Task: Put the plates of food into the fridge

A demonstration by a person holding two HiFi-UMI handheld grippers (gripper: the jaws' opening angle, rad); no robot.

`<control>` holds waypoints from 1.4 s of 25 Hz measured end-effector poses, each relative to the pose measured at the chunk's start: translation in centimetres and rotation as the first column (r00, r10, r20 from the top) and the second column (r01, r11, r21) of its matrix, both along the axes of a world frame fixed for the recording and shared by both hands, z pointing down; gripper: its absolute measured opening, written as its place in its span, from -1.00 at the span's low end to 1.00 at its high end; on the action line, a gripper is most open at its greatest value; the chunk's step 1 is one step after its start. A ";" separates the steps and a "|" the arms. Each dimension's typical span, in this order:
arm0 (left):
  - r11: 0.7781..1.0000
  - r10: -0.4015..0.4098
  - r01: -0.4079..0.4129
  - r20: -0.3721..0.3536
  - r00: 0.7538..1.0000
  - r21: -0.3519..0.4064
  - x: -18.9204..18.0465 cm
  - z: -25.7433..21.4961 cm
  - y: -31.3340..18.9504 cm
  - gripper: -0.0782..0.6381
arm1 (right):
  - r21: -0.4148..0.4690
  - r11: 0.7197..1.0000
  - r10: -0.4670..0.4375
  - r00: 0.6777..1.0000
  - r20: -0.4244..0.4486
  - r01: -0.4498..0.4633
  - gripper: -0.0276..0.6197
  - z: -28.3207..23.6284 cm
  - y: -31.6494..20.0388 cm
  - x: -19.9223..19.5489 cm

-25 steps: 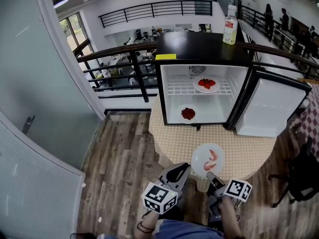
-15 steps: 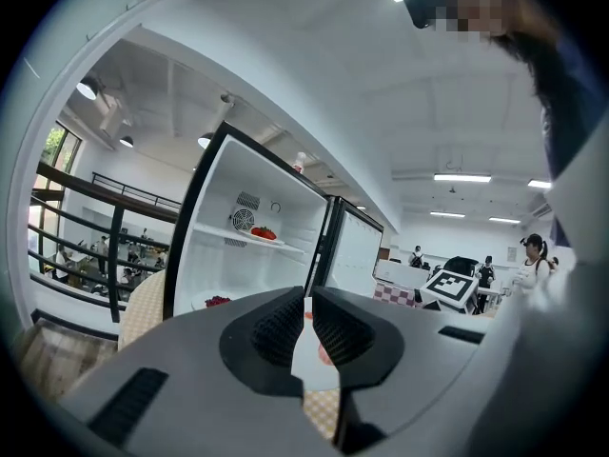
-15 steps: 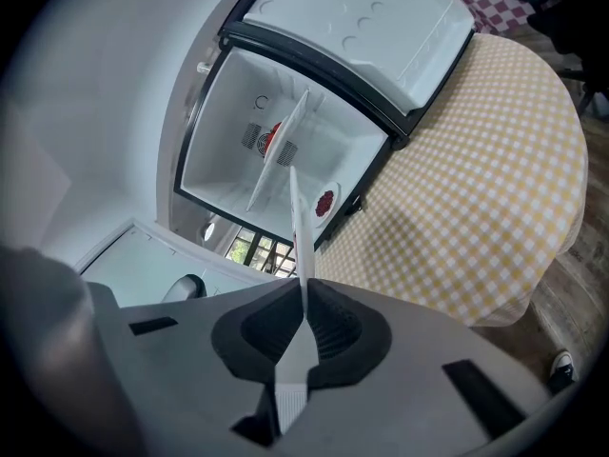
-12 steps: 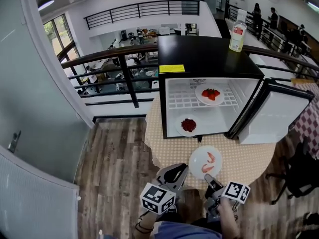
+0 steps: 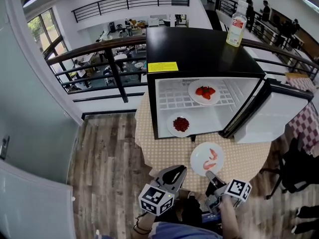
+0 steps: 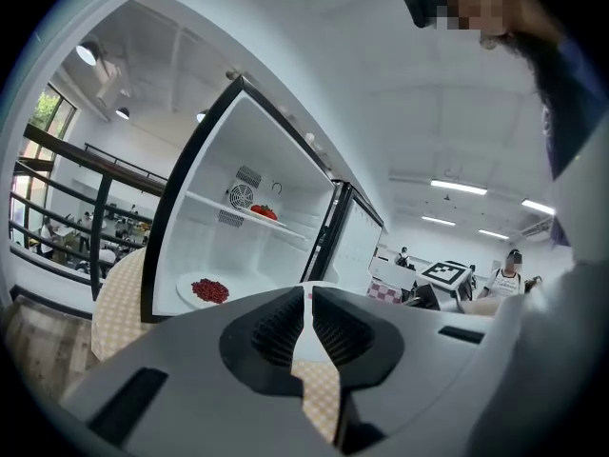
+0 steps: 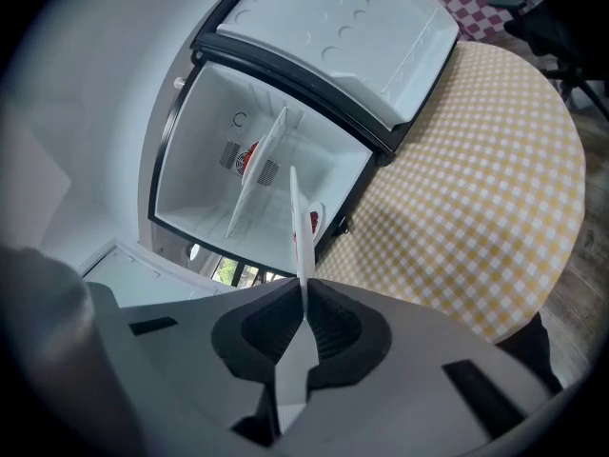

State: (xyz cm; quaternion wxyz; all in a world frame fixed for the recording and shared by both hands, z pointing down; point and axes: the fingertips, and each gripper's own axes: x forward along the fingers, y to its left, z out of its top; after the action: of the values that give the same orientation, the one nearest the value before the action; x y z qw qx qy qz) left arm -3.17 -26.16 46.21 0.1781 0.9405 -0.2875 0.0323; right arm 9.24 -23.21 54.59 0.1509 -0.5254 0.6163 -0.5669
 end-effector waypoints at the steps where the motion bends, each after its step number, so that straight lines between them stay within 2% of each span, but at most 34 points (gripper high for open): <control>1: 1.000 -0.002 0.002 0.001 1.000 -0.003 0.3 0.1 -0.2 -0.69 | -0.006 1.000 0.008 1.000 0.016 -0.008 -0.84 0.0 -0.6 0.5; 9: 0.995 -0.103 0.103 -0.007 0.995 -0.012 1.8 0.1 -4.5 -0.69 | -0.025 0.999 -0.039 0.999 0.027 0.039 -0.84 0.5 -8.3 4.1; 17: 0.985 -0.170 0.170 0.010 0.985 -0.034 4.1 0.4 -6.4 -0.69 | -0.103 0.994 -0.007 0.989 0.148 0.022 -0.84 3.8 -15.5 6.4; 20: 0.983 -0.180 0.181 0.030 0.983 -0.033 4.6 0.5 -6.4 -0.69 | -0.142 0.990 0.045 0.969 0.242 -0.011 -0.84 5.3 -17.6 6.6; 26: 0.977 -0.212 0.214 0.068 0.975 -0.023 4.6 0.4 -6.1 -0.69 | -0.202 0.974 0.178 0.905 0.386 -0.105 -0.84 7.5 -20.9 7.3; 28: 0.973 -0.228 0.230 0.076 0.971 -0.020 4.3 0.3 -6.1 -0.69 | -0.204 0.971 0.196 0.902 0.384 -0.124 -0.84 8.0 -21.9 7.4; 35: 0.958 -0.282 0.286 0.104 0.954 -0.021 2.9 0.7 -5.9 -0.69 | -0.176 0.974 0.192 0.925 0.327 -0.140 -0.84 8.1 -25.4 6.4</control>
State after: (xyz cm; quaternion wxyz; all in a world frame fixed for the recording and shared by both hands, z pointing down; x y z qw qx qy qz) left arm -0.30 -32.08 46.88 0.1832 0.8833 -0.4275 0.0588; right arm 15.69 -48.57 62.69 0.2634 -0.4792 0.4898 -0.6790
